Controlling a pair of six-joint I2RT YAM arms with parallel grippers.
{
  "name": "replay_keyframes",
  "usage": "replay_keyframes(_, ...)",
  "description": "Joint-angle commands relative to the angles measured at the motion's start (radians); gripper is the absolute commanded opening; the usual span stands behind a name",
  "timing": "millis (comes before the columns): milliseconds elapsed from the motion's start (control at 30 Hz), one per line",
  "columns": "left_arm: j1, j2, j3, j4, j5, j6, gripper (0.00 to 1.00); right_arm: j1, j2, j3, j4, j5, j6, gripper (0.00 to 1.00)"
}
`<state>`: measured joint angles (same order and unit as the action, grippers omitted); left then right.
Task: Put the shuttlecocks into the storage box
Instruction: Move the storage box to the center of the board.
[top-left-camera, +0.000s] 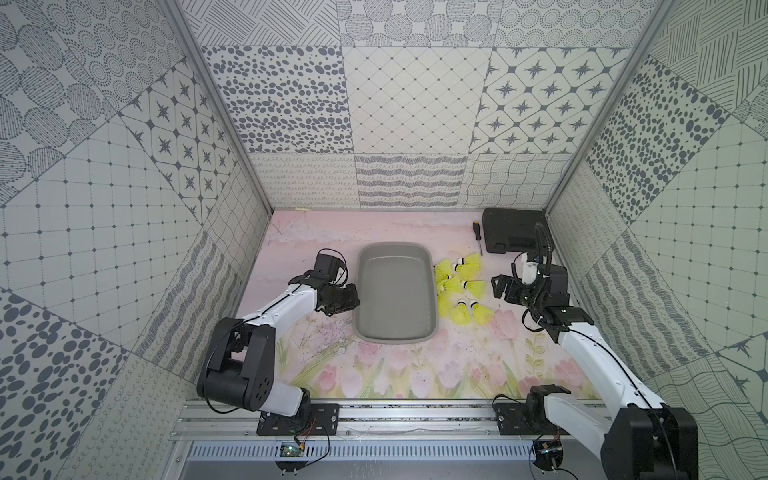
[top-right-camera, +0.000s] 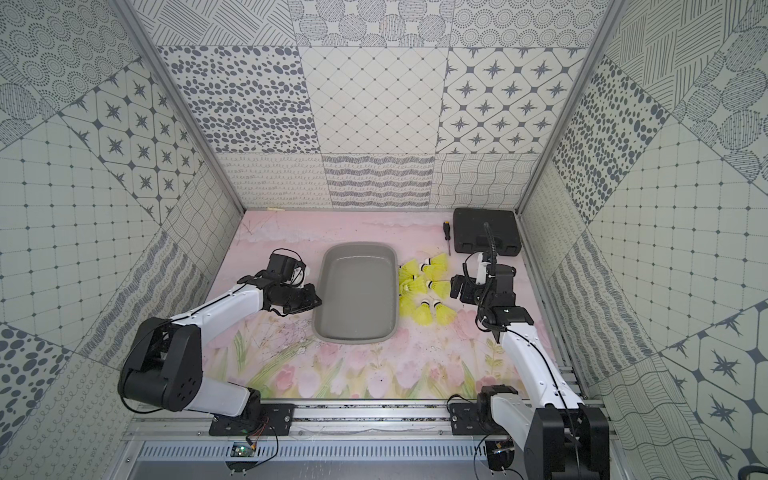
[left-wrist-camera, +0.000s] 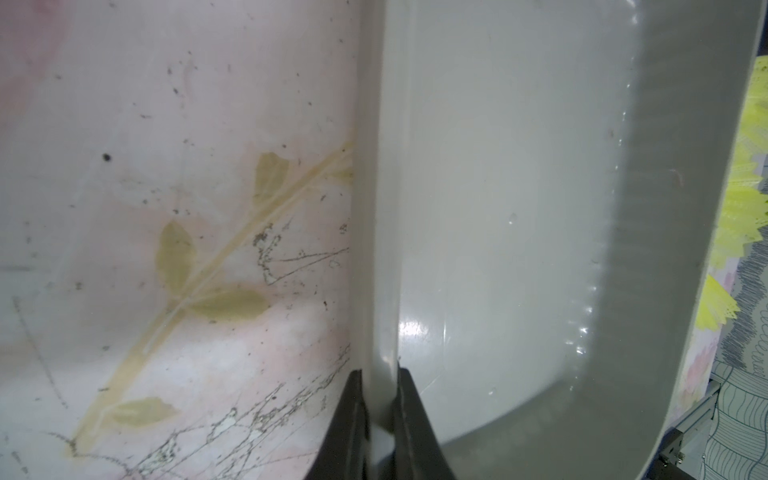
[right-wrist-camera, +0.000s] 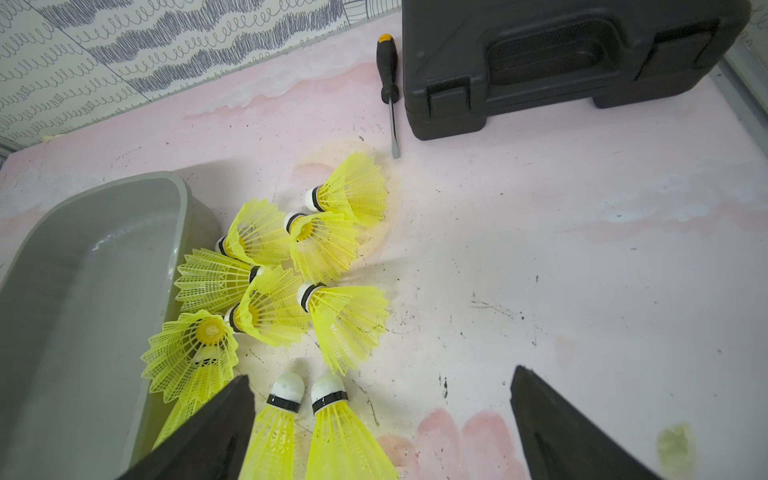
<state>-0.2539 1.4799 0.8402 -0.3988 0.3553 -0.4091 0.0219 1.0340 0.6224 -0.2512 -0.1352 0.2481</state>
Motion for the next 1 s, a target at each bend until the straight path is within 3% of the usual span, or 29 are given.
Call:
replay_keyframes(0,-0.032,0.030,0.028,0.004,0.031,0.010,0.00,0.003,-0.020,-0.007,0.000,-0.019,0.016,1.00)
replay_keyframes(367,-0.063,0.023,0.024,0.036,0.032,-0.088,0.03,0.002,-0.032,-0.010,-0.056,-0.057,0.049,1.00)
replay_keyframes(600,-0.067,0.003,-0.007,0.074,0.053,-0.135,0.10,0.002,-0.029,-0.025,-0.072,-0.111,0.084,1.00)
replay_keyframes(767,-0.067,-0.014,-0.020,0.084,0.050,-0.151,0.27,0.004,-0.027,-0.035,-0.096,-0.135,0.113,1.00)
replay_keyframes(967,-0.066,-0.067,-0.005,0.018,-0.062,-0.133,0.43,0.014,-0.033,-0.039,-0.151,-0.123,0.149,1.00)
